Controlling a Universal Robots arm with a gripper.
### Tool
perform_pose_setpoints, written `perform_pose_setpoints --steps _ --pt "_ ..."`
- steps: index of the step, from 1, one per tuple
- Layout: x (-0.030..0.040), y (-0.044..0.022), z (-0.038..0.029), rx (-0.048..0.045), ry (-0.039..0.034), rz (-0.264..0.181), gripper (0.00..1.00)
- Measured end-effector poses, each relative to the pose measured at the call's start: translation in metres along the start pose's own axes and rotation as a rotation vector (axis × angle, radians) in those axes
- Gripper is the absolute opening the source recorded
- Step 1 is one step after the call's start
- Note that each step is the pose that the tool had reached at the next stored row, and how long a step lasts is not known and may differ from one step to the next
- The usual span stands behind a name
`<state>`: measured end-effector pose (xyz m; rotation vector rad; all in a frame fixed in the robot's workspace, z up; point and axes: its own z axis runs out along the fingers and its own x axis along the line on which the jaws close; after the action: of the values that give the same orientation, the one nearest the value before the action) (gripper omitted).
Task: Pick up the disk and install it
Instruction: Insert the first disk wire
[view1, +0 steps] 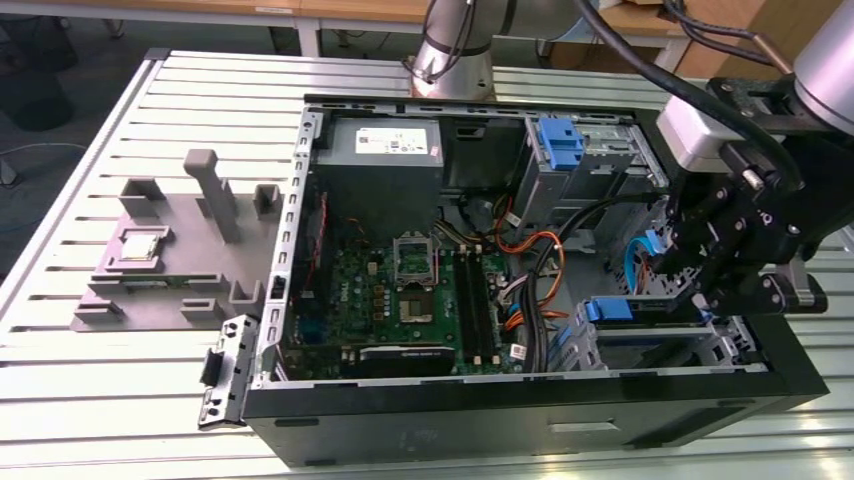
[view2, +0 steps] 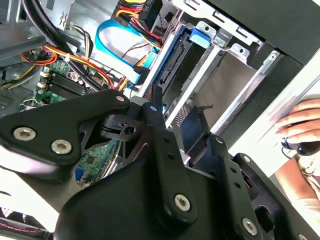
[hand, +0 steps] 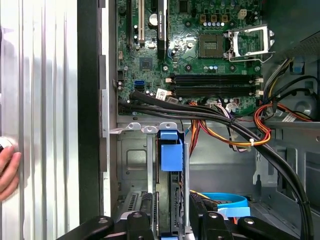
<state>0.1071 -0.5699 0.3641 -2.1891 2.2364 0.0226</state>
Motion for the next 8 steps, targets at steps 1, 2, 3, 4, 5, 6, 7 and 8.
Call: perform_pose_setpoints --steps 1,2,3,4,5,6,7,8 --pt "-0.0001 0.0 0.0 0.0 0.0 0.0 0.42" --pt "-0.0003 0.0 -0.0001 0.0 0.0003 0.0 0.42" --pt "-0.0006 0.0 -0.0003 0.0 0.0006 0.0 0.42" --pt "-0.001 0.0 -0.0002 0.0 0.0004 0.0 0.42" --pt "-0.0015 0.0 -0.0001 0.0 0.0004 0.0 0.42" --pt "-0.0024 0.0001 -0.0001 0.0 0.0004 0.0 0.42" --pt "-0.0035 0.0001 -0.0001 0.0 0.0004 0.0 0.42" --pt "-0.0047 0.0001 0.0 0.0 0.0004 0.0 0.42"
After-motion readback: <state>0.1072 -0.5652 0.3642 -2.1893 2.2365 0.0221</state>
